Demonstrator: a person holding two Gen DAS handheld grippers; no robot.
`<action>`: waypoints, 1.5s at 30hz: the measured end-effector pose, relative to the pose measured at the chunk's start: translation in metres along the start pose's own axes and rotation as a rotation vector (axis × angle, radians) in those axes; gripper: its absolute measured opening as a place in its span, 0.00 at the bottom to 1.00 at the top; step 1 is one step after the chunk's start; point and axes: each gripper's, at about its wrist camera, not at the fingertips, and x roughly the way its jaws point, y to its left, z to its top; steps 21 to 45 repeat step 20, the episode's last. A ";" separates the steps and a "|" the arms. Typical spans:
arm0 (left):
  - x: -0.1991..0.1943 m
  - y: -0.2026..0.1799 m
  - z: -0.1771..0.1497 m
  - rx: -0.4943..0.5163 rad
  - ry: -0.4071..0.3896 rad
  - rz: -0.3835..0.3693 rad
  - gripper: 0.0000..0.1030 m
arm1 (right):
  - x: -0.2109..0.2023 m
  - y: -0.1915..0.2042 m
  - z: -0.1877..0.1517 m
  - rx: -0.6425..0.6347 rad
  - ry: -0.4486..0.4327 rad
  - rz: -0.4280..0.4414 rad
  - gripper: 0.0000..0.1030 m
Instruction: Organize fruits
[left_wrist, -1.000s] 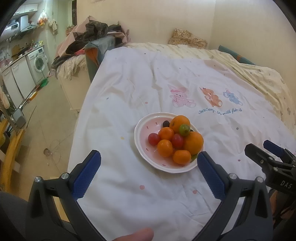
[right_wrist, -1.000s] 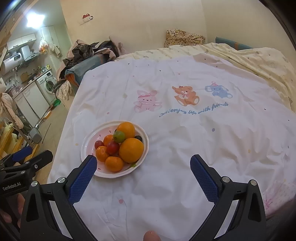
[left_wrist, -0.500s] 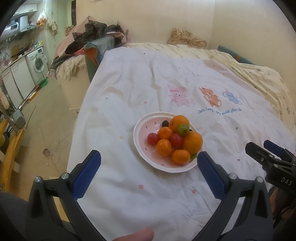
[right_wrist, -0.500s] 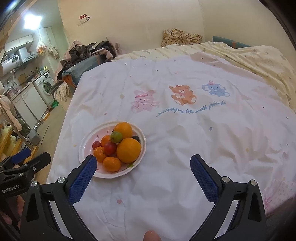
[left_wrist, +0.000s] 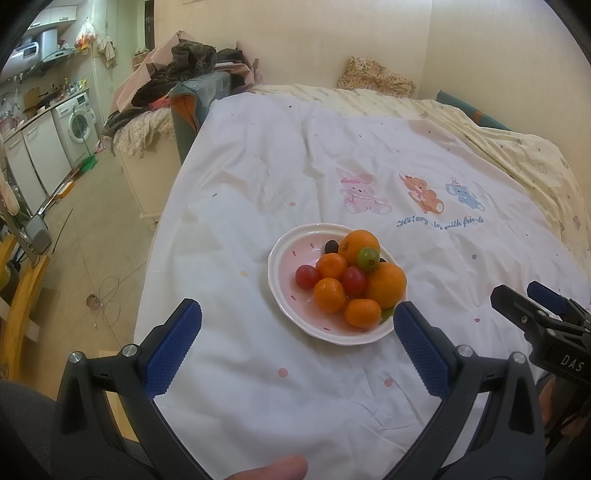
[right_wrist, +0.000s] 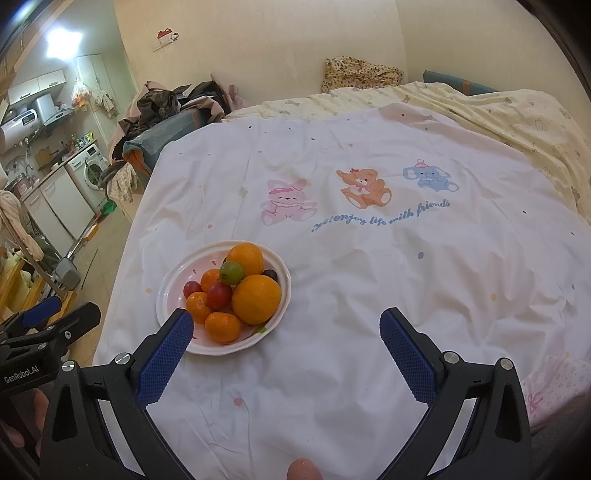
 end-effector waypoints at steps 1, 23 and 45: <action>0.000 0.000 0.000 -0.002 -0.001 -0.001 1.00 | 0.000 0.000 0.000 -0.002 0.000 -0.001 1.00; 0.003 0.000 0.001 -0.015 0.002 -0.011 1.00 | 0.001 0.001 0.000 -0.016 0.003 -0.003 1.00; 0.003 0.000 0.001 -0.015 0.002 -0.011 1.00 | 0.001 0.001 0.000 -0.016 0.003 -0.003 1.00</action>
